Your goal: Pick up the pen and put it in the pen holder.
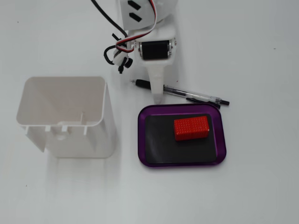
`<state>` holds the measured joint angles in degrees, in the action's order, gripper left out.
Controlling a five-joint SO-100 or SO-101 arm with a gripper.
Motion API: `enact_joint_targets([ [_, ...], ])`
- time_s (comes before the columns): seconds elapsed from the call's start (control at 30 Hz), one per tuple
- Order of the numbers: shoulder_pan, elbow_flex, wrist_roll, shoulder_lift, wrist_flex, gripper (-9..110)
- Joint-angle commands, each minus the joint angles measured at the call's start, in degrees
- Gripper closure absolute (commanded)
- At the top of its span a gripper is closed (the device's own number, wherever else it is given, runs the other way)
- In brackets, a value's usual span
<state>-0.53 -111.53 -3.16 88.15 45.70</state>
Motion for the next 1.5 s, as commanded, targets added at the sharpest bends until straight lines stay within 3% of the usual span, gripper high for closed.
enact_joint_targets([
  [0.0,-2.5,1.3,0.1,-0.9,-0.1,83],
  [0.33,-5.6,2.5,-3.3,-1.3,0.3,103],
  [0.6,-4.7,3.3,-3.7,0.3,8.0,102],
  [0.83,1.6,3.7,-5.9,22.7,16.8,102],
  [1.03,8.3,15.0,-5.7,37.4,25.2,102],
  [1.23,13.8,27.0,-5.4,32.7,25.2,102],
  [1.47,20.0,46.0,-5.1,7.8,25.2,102],
])
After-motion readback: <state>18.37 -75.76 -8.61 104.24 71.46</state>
